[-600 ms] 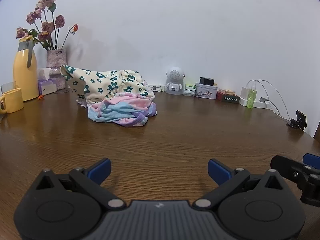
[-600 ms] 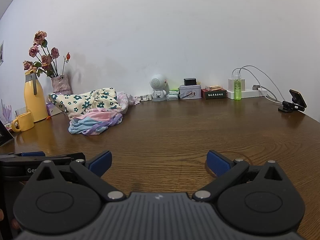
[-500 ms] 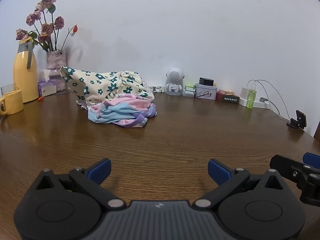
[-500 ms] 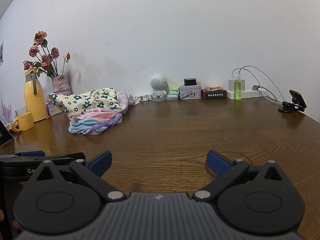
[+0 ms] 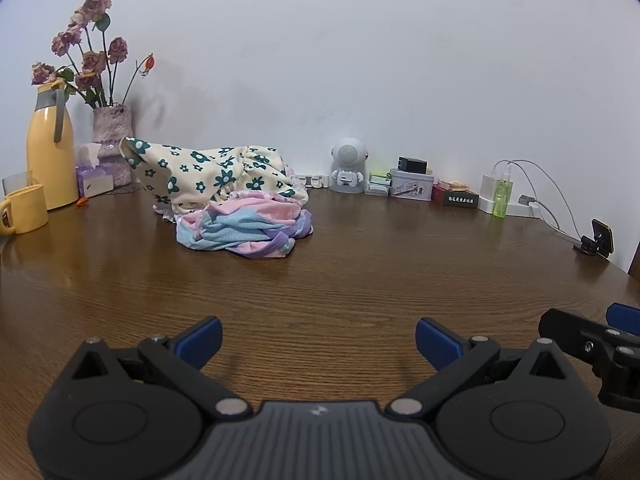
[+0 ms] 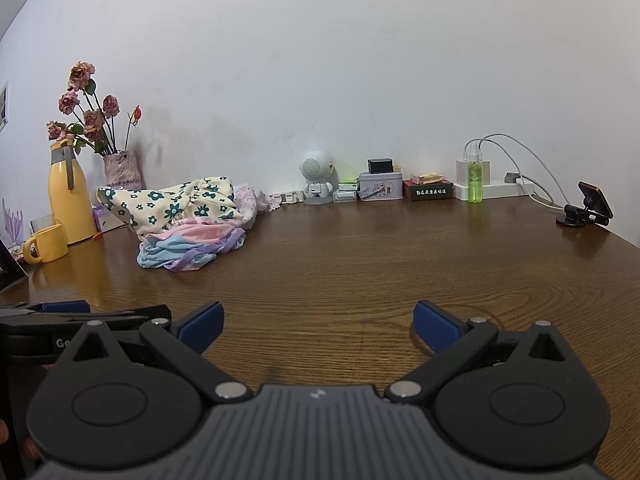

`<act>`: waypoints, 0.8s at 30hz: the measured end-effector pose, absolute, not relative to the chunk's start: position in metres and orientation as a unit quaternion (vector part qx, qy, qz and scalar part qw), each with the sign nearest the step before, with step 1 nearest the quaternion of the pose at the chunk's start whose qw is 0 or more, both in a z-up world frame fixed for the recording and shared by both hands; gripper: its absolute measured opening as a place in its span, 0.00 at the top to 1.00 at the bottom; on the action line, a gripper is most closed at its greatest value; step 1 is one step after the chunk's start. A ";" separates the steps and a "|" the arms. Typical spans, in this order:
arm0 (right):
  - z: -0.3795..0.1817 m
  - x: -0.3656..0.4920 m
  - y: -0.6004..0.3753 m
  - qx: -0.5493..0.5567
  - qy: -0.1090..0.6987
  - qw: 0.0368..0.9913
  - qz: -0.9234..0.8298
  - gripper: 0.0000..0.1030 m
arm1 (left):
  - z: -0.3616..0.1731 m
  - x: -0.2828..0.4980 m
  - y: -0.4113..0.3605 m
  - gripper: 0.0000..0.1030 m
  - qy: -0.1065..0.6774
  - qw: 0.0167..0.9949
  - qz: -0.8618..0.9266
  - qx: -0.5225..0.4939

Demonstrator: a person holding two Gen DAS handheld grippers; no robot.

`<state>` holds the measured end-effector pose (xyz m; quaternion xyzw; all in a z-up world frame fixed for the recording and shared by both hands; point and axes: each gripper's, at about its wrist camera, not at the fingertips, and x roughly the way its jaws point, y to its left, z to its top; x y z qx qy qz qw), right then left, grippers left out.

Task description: Fold clothes

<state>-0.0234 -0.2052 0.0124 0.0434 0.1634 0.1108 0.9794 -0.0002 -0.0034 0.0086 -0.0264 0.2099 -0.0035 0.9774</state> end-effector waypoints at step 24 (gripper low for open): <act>0.010 -0.023 -0.205 0.043 0.163 0.979 0.112 0.00 | 0.006 -0.001 -0.004 0.00 0.203 0.979 -0.004 -0.023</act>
